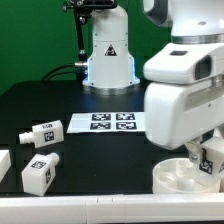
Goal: Assemble stool
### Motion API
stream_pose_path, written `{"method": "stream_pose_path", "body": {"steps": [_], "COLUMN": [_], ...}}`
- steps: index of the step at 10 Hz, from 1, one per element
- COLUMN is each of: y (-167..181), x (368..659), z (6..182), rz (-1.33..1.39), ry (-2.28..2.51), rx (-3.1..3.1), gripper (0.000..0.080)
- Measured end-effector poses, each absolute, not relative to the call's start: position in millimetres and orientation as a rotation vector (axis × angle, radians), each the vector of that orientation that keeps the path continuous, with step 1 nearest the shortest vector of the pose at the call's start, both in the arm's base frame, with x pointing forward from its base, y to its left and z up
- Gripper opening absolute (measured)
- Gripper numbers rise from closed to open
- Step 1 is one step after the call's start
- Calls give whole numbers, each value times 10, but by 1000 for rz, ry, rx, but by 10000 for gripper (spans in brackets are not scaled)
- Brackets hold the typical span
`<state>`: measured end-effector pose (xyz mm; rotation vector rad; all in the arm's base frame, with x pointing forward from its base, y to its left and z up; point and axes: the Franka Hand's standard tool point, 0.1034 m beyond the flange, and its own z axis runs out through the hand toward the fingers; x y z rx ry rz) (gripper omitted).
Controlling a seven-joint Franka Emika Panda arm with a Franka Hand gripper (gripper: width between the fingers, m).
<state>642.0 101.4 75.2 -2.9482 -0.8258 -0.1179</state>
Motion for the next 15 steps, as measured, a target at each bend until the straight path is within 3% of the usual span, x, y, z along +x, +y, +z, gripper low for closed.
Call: {"method": "stream_pose_path", "body": {"steps": [3,8,11,15], "y": [986,1001,1004,1040], "x": [6431,6403,6398,6370], "z": [743,724,723,711], "rz": [-117,-141,-119,3], "ry": [-545,592,803,1671], "rx": [-3003,-2920,-2860,-2388], "gripper": [335,337,337,337]}}
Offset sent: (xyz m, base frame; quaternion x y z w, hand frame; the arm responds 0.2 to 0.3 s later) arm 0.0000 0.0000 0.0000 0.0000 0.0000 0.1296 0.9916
